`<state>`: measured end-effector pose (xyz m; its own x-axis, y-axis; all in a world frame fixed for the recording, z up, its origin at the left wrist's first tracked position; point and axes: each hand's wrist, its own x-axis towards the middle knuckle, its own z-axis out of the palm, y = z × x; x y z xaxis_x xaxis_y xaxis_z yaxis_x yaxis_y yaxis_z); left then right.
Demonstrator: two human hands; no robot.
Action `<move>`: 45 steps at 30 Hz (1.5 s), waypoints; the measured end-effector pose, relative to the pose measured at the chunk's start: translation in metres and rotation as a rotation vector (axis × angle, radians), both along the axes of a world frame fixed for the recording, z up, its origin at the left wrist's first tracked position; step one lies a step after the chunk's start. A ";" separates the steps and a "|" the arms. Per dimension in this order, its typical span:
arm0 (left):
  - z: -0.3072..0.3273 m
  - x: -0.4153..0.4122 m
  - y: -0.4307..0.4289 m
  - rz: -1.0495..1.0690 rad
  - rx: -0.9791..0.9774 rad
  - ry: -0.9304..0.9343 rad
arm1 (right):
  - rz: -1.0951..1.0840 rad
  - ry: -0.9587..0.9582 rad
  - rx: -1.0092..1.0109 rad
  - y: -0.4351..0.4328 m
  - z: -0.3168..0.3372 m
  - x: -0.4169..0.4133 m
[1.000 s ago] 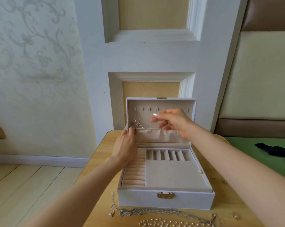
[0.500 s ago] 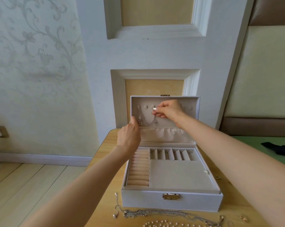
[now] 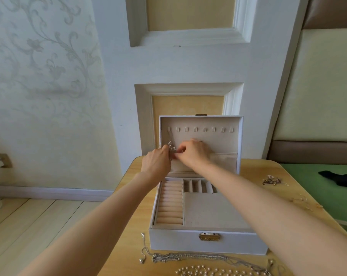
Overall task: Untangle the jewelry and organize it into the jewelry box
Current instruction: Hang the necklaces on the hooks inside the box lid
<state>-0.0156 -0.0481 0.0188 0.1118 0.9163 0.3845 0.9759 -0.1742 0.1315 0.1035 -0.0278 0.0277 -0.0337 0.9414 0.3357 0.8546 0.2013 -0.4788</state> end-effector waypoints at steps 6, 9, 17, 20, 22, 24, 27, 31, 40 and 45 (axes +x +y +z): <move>0.000 -0.004 0.006 -0.034 -0.035 0.003 | -0.119 0.002 0.070 0.001 -0.014 -0.017; -0.001 -0.004 0.006 -0.047 -0.046 -0.025 | -0.111 0.130 0.064 0.000 -0.014 -0.016; -0.002 -0.006 0.007 -0.070 -0.074 -0.075 | -0.101 0.110 0.078 0.008 -0.022 -0.006; 0.000 -0.007 0.004 -0.078 -0.064 -0.090 | -0.024 0.111 0.079 0.008 -0.022 0.000; -0.001 -0.006 -0.002 -0.093 -0.054 -0.085 | 0.004 0.102 0.105 0.003 -0.020 0.007; -0.008 -0.007 -0.010 -0.133 -0.043 -0.103 | 0.022 0.053 0.147 -0.008 -0.018 0.013; -0.022 -0.015 -0.022 -0.221 -0.056 -0.259 | 0.098 -0.001 0.158 -0.031 -0.017 0.023; -0.028 -0.022 -0.060 -0.378 -0.039 -0.190 | 0.278 -0.054 0.101 -0.080 -0.019 0.039; -0.051 -0.024 -0.145 -0.738 -0.111 -0.105 | 0.351 -0.255 -0.057 -0.198 -0.037 0.076; -0.061 -0.031 -0.147 -0.724 -0.044 0.048 | 0.250 -0.508 -0.052 -0.212 -0.062 0.083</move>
